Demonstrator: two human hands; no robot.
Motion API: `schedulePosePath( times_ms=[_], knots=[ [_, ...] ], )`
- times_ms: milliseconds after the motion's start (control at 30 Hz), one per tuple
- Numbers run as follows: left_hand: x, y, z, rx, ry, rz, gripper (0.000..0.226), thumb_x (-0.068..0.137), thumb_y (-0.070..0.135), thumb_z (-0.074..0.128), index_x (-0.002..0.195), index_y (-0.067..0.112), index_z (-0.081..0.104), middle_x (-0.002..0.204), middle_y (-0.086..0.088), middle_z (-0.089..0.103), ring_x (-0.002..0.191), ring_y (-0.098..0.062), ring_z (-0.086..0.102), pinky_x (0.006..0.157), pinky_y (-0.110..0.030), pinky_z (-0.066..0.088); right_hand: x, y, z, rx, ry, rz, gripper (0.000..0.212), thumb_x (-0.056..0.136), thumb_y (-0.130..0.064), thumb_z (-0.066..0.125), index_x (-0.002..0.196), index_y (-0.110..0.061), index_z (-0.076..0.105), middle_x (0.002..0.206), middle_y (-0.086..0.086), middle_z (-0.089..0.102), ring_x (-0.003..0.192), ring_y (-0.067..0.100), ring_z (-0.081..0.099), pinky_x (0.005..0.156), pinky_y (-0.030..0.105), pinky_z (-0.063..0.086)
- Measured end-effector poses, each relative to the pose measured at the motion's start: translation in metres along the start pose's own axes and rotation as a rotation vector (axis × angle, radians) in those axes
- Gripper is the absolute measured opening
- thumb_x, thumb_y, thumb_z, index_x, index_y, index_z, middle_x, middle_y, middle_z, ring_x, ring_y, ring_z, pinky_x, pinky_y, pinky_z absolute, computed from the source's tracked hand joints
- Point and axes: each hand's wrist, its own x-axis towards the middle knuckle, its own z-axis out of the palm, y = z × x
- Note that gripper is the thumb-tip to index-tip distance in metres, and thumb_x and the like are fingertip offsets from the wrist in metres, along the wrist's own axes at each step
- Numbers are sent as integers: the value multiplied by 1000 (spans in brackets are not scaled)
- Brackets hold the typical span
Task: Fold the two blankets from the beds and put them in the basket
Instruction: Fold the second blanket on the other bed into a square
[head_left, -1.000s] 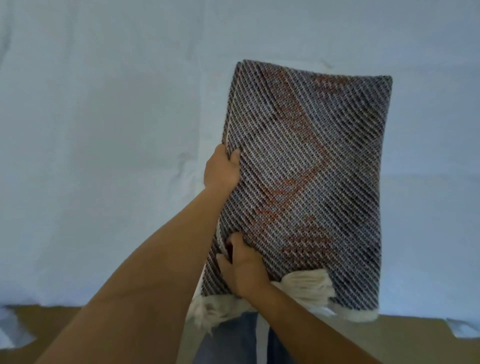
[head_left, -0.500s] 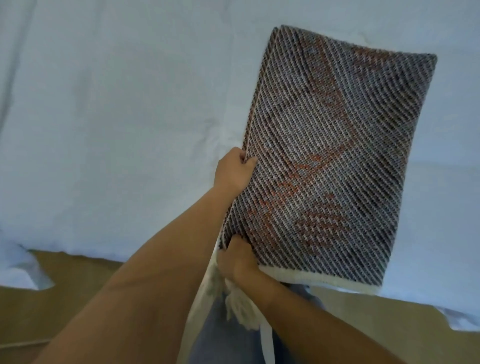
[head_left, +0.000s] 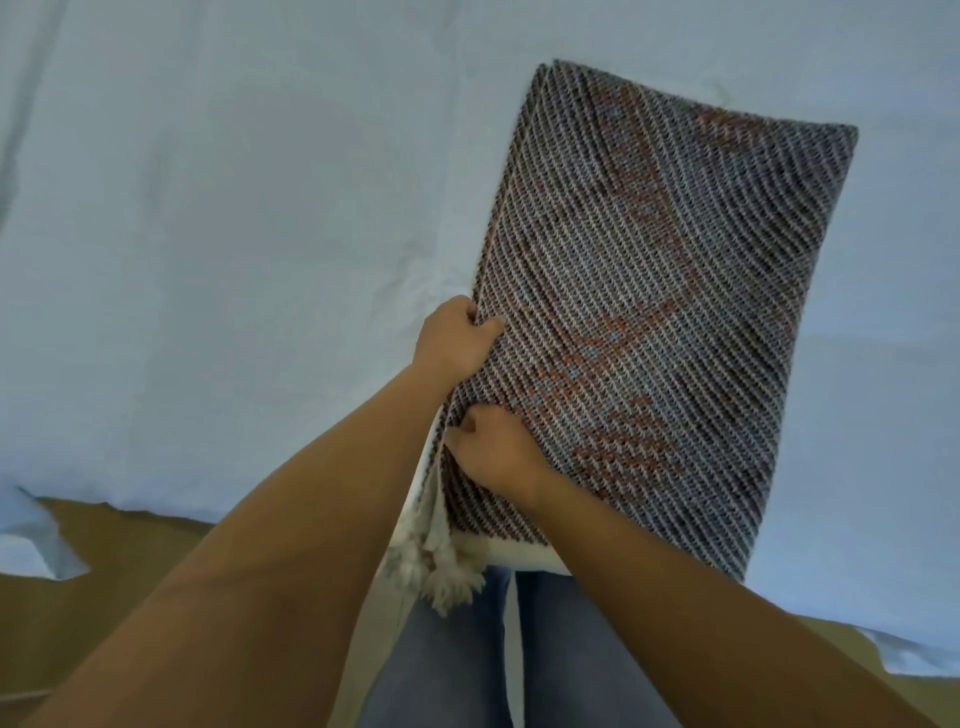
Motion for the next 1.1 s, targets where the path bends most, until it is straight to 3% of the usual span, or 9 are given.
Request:
schedulePosePath(
  times_ms=[133, 233, 333, 533, 667, 733, 833, 967, 1100],
  knots=[
    [19, 26, -1, -73, 2, -14, 27, 87, 41, 57, 80, 16, 50, 77, 4, 53, 69, -13, 50, 55, -21, 36, 13, -1, -46, -24, 99, -88, 20, 90, -19, 47, 73, -7, 47, 64, 7, 49, 61, 25, 47, 57, 31, 37],
    [38, 55, 0, -200, 11, -14, 43, 85, 43, 59, 114, 11, 53, 106, -2, 60, 91, -17, 56, 75, -25, 43, 28, 1, -86, -26, 207, -146, 15, 91, -19, 48, 90, -5, 54, 78, 10, 56, 66, 24, 50, 58, 31, 39],
    [66, 91, -3, -195, 65, -2, 56, 83, 45, 60, 124, 10, 45, 121, -6, 57, 101, -20, 55, 82, -28, 41, 53, 2, -138, -200, 338, -259, 16, 91, -21, 48, 96, -6, 53, 97, 10, 53, 81, 23, 49, 70, 35, 43],
    [129, 161, -9, -191, 142, 29, 46, 85, 43, 59, 116, 10, 56, 116, -8, 62, 103, -24, 59, 85, -29, 44, 108, -11, -242, -459, 462, -399, 35, 92, -26, 49, 122, -7, 49, 123, 12, 49, 114, 28, 43, 98, 41, 39],
    [164, 181, -18, -229, 157, 8, 10, 84, 21, 63, 83, 12, 65, 95, -12, 67, 92, -30, 65, 89, -43, 52, 133, -14, -277, -467, 651, -419, 41, 90, -26, 51, 126, -6, 47, 129, 14, 47, 120, 31, 40, 104, 43, 34],
    [171, 172, -28, -250, 218, -28, 10, 84, 18, 61, 76, 12, 62, 91, -14, 66, 91, -32, 65, 87, -42, 52, 141, -7, -286, -510, 705, -383, 46, 90, -29, 50, 130, -7, 44, 134, 15, 43, 125, 32, 36, 107, 44, 28],
    [175, 161, -27, 63, 283, -30, 24, 90, 21, 54, 105, 2, 56, 110, -18, 59, 103, -33, 56, 81, -32, 42, 150, 9, -292, -601, 672, -293, 54, 94, -34, 42, 141, -10, 31, 147, 17, 31, 137, 33, 23, 115, 46, 12],
    [160, 184, 10, 439, 438, 178, 69, 88, 20, 47, 147, 8, 13, 152, -16, 21, 138, -32, 23, 110, -48, 22, 155, 12, -277, -640, 665, -331, 62, 97, -36, 33, 149, -10, 12, 157, 16, 12, 145, 33, 5, 116, 43, -6],
    [143, 166, 47, 749, 194, 490, 58, 98, 33, 25, 149, 15, 3, 159, -6, 1, 145, -22, -4, 112, -42, -9, 160, 16, -254, -725, 526, -453, 64, 97, -36, 27, 148, -9, -1, 159, 10, -1, 146, 23, -6, 112, 35, -17]
  ],
)
